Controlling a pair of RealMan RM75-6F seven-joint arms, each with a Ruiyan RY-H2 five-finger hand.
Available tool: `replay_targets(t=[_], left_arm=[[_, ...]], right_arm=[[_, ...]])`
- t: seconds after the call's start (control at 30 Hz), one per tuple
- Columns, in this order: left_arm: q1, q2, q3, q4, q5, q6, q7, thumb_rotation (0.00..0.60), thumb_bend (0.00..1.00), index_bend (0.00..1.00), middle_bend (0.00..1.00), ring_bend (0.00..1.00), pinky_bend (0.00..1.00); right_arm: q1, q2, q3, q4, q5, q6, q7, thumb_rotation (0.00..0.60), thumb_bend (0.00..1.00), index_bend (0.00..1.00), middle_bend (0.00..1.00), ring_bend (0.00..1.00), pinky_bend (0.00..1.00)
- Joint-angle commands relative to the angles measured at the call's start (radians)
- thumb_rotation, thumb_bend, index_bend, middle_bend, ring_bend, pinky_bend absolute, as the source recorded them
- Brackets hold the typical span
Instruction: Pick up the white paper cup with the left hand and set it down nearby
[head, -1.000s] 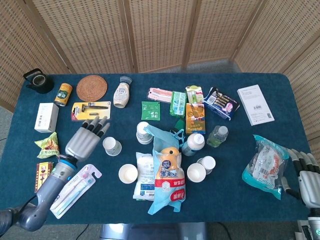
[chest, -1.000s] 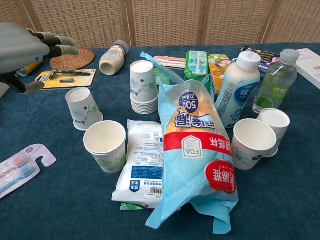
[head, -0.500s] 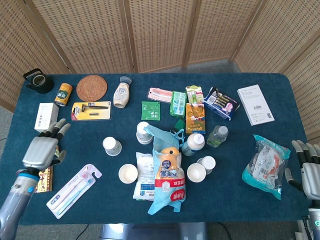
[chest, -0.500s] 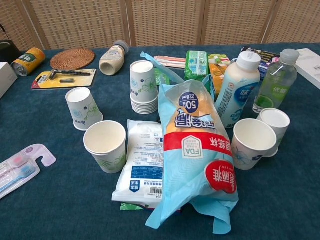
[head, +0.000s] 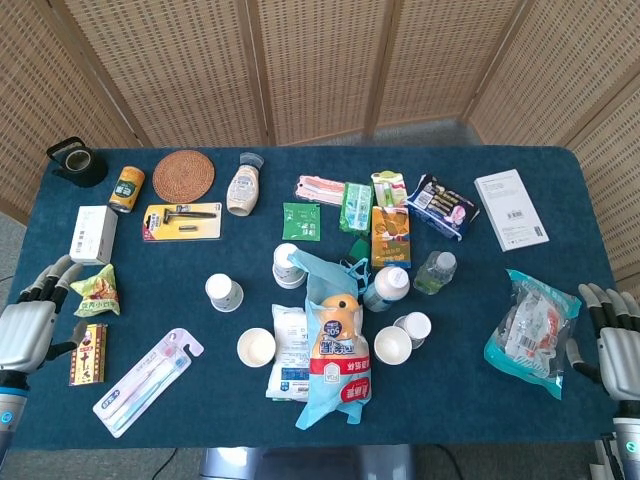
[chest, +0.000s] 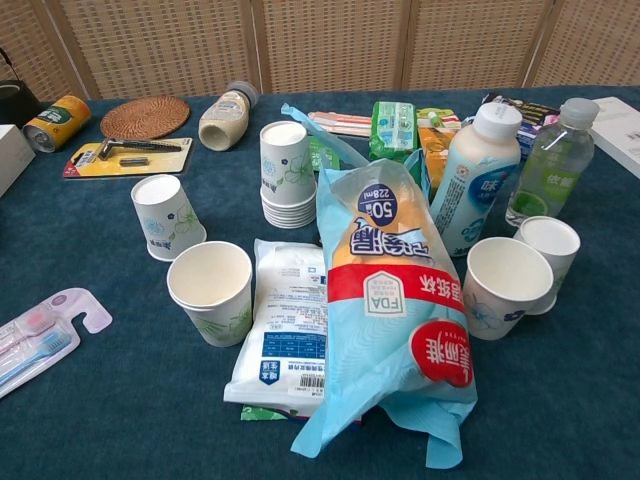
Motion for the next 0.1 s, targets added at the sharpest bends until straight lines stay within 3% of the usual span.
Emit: replay_targets(t=[0.03,0.1], left_arm=[[0.003,-0.004,-0.009,-0.001,0.006,-0.001,0.004,0.600,0.47,0.00,0.00,0.00,0.19],[0.004,-0.006,-0.012,-0.004,0.009,-0.005,0.009,0.600,0.47,0.00,0.00,0.00,0.19]], right_arm=[[-0.001,-0.001,-0.002,0.003,-0.002,0.001,0.004,0.600,0.48,0.05,0.01,0.00,0.00],[-0.001,-0.002,-0.002,0.005,-0.003,0.002,0.008,0.600,0.48,0.04,0.01,0.00,0.00]])
